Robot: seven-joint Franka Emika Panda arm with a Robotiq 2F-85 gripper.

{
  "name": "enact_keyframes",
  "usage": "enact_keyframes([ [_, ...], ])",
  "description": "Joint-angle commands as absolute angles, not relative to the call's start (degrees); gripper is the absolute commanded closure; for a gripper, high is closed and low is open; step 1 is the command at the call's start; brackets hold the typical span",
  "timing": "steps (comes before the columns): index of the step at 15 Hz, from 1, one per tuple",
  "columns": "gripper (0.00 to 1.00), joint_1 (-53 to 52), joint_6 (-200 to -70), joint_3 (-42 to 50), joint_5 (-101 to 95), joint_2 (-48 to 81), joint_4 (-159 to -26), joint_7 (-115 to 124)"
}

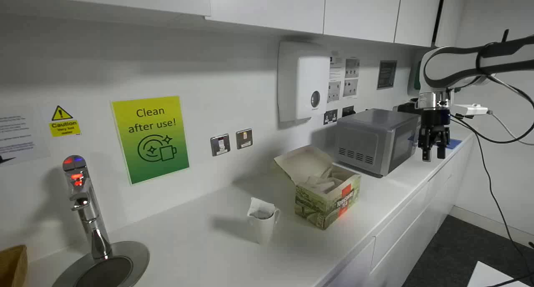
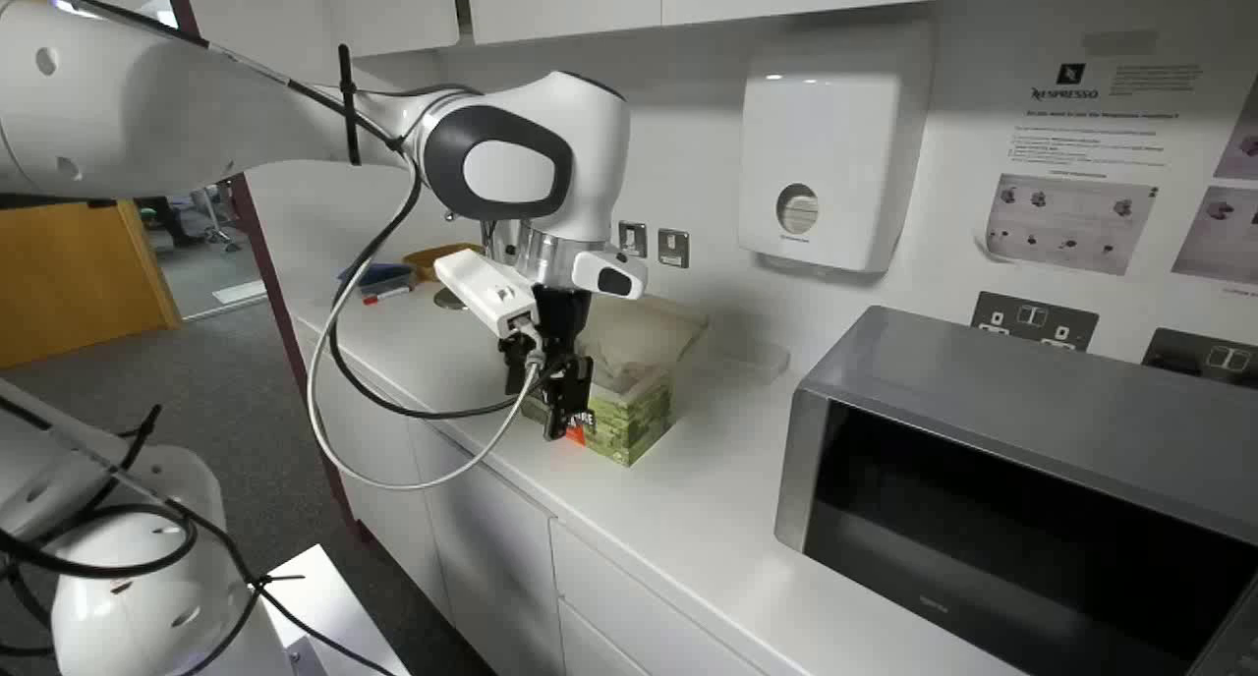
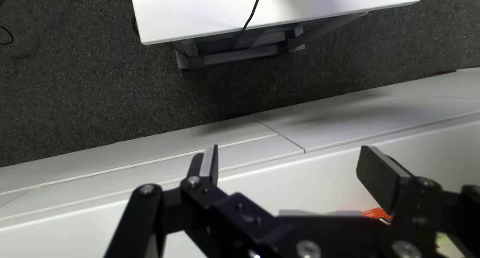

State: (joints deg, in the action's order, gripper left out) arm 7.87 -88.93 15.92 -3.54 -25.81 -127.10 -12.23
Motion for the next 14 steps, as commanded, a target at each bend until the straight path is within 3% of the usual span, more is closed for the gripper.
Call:
enact_keyframes([
  [1,0.0,8.7,-88.8,15.3,-3.3,-25.6,-127.0,-12.5],
  [9,0.0,8.7,-89.5,14.8,-3.4,-25.4,-126.9,-11.4],
  [14,0.0,6.6,-98.3,8.4,0.5,-22.2,-126.4,1.2],
])
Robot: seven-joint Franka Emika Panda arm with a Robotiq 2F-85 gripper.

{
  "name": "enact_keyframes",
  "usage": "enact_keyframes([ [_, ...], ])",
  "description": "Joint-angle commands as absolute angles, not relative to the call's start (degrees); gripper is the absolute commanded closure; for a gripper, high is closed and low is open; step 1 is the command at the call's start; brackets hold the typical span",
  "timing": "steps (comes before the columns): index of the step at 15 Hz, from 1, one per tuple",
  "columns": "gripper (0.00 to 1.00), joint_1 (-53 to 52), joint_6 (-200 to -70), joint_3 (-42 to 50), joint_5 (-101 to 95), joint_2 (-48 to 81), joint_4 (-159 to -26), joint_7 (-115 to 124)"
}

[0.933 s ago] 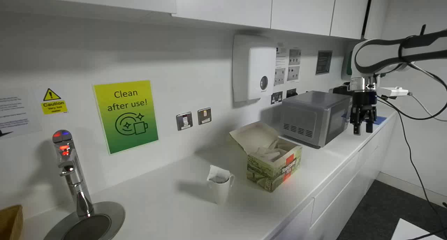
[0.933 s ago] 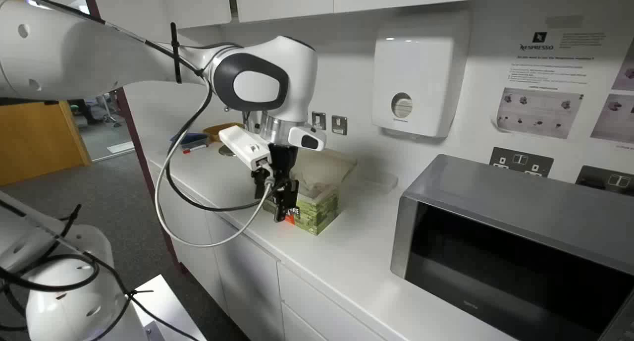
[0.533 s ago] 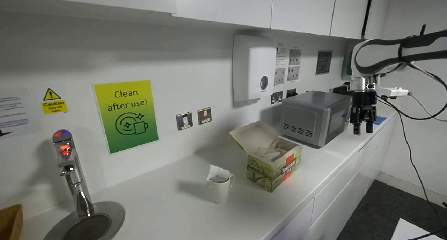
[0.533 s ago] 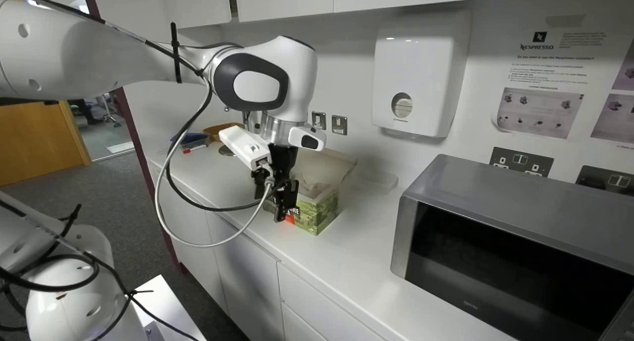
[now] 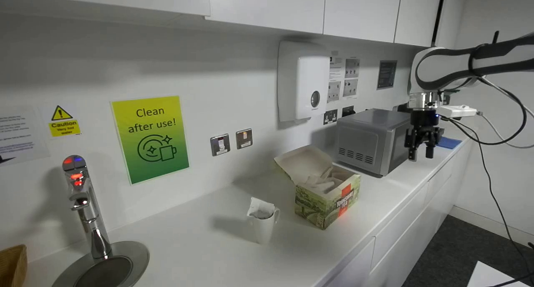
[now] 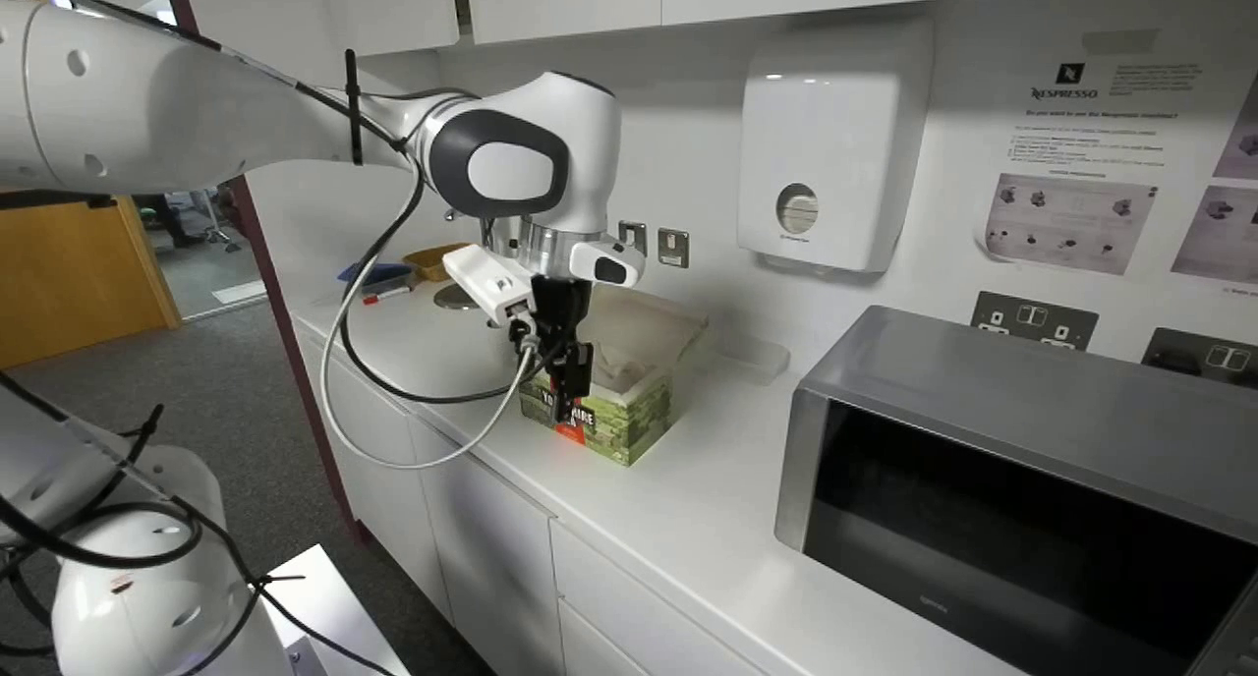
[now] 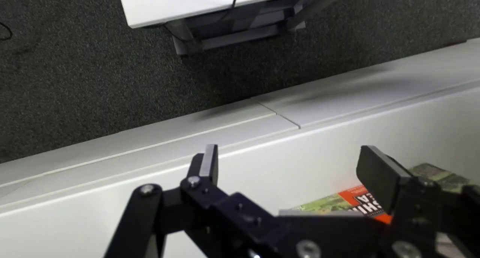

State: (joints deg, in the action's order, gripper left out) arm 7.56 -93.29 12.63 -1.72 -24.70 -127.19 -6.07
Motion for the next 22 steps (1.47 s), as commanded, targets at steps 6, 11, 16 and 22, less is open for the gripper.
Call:
enact_keyframes([
  [6,0.0,0.2,-103.5,-0.6,0.6,-16.9,-124.8,2.2],
  [11,0.0,-2.5,-103.1,-2.7,0.1,-16.9,-126.0,-0.8],
  [16,0.0,-2.9,-103.1,-2.6,-0.1,-17.2,-126.0,-3.5],
  [22,0.0,-3.6,-104.4,-5.0,4.4,-11.2,-120.1,9.0],
])
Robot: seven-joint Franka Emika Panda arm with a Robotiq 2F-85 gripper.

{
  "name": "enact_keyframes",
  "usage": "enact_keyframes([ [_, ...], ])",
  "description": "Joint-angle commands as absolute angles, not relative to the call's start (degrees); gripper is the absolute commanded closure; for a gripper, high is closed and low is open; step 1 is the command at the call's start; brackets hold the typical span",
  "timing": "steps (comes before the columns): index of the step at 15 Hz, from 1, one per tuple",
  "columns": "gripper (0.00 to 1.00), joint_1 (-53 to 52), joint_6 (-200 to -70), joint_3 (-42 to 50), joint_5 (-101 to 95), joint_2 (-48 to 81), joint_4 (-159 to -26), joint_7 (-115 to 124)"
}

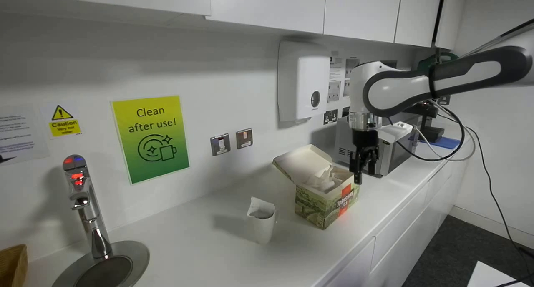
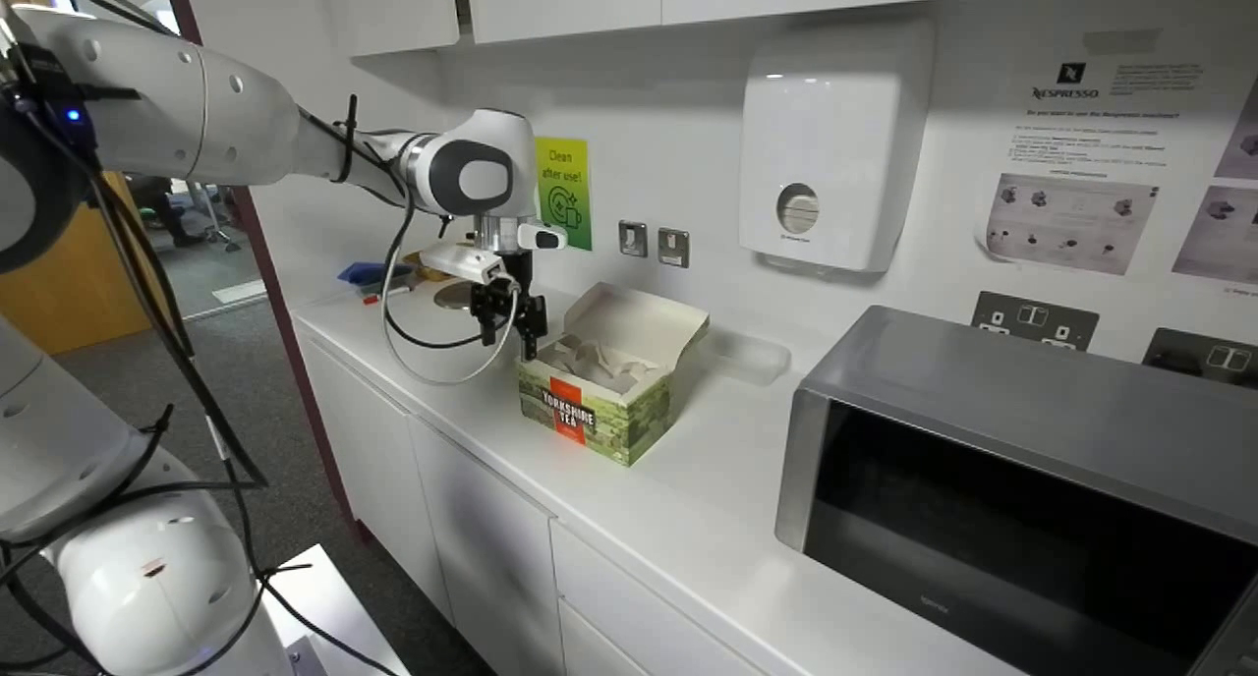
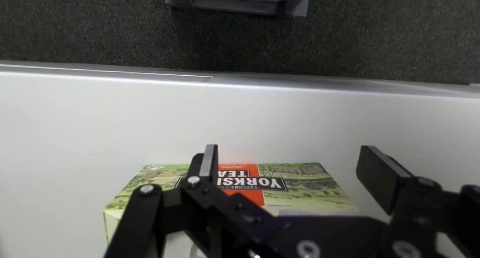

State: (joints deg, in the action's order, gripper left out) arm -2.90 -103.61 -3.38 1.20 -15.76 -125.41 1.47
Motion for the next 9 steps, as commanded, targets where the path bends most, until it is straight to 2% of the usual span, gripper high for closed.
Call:
enact_keyframes([
  [1,0.0,-3.7,-105.7,-6.0,5.5,-9.7,-118.6,13.4],
  [9,0.0,-7.9,-114.3,-10.3,13.1,6.0,-104.2,39.3],
])
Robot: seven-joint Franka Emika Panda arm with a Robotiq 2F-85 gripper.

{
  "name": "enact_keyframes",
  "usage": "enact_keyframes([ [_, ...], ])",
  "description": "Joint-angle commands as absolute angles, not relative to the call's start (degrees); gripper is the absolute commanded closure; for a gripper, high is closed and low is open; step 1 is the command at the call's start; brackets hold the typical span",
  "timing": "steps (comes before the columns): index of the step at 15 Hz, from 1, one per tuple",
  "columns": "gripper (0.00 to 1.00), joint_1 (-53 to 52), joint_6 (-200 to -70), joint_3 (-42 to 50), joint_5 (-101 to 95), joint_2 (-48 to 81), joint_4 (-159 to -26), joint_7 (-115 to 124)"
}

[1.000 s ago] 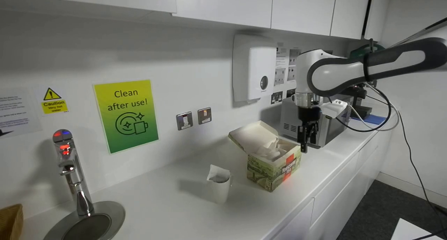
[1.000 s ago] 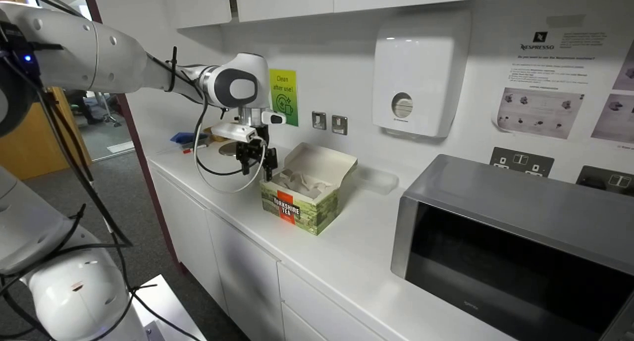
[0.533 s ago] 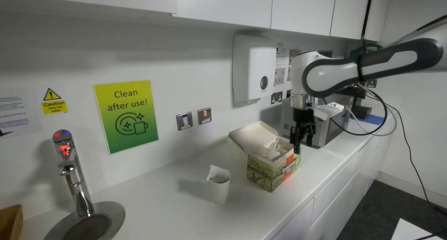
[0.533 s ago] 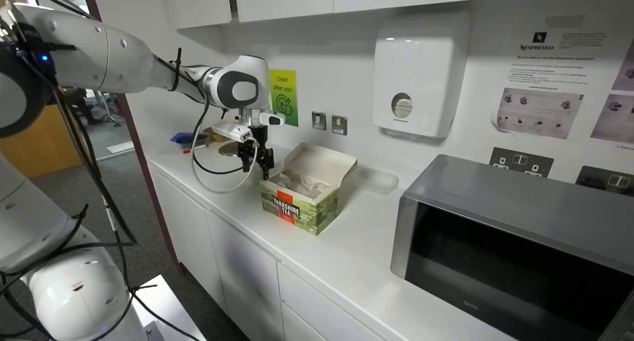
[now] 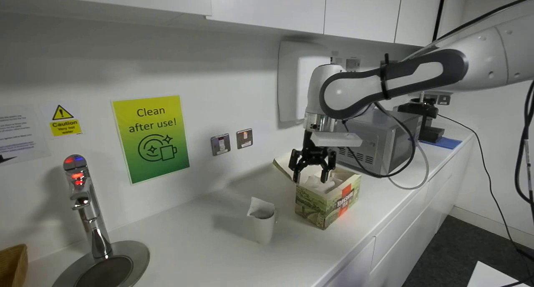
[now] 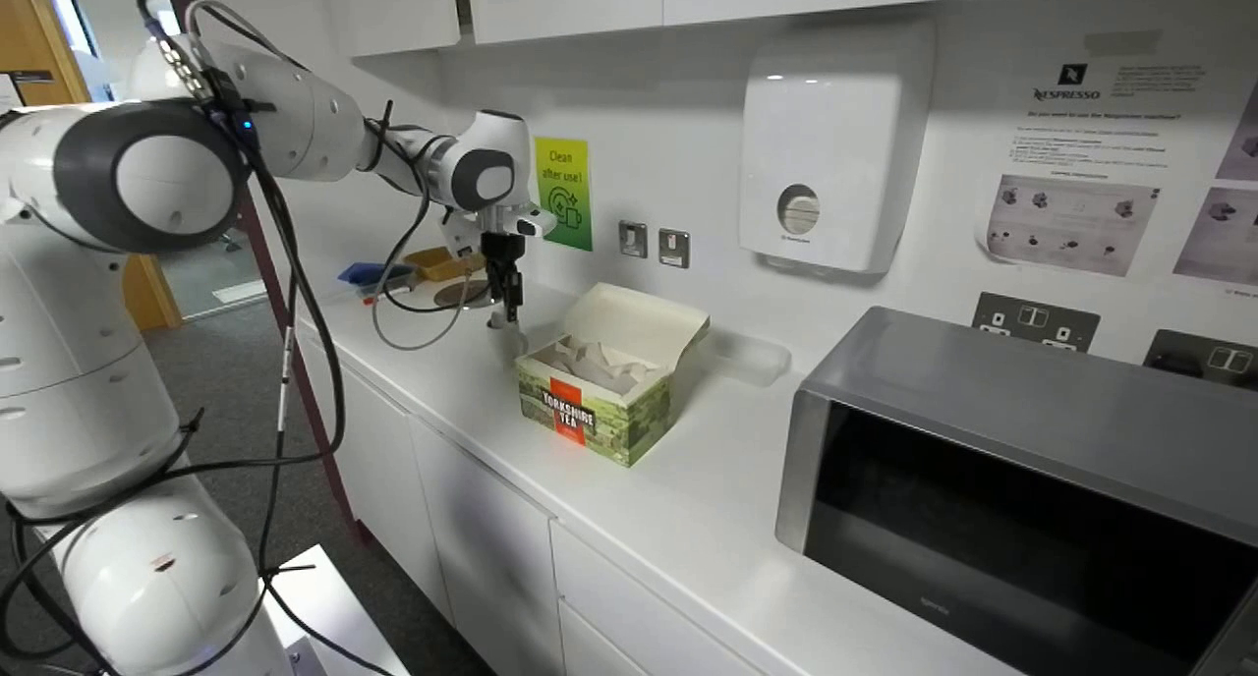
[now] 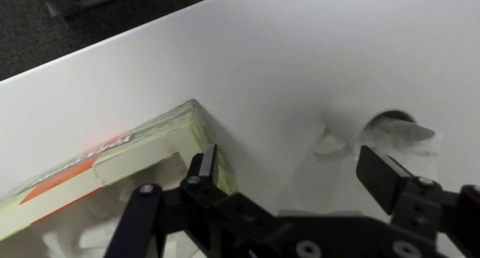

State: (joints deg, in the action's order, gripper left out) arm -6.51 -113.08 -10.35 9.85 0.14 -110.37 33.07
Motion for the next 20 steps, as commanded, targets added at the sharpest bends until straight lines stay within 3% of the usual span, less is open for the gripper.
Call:
enact_keyframes([
  [1,0.0,-8.6,-114.7,-10.3,14.0,7.4,-102.9,40.3],
  [10,0.0,-9.4,-114.0,-9.5,16.0,8.5,-103.1,38.4],
  [20,0.0,-9.4,-114.7,-8.4,29.4,16.5,-93.5,55.9],
])
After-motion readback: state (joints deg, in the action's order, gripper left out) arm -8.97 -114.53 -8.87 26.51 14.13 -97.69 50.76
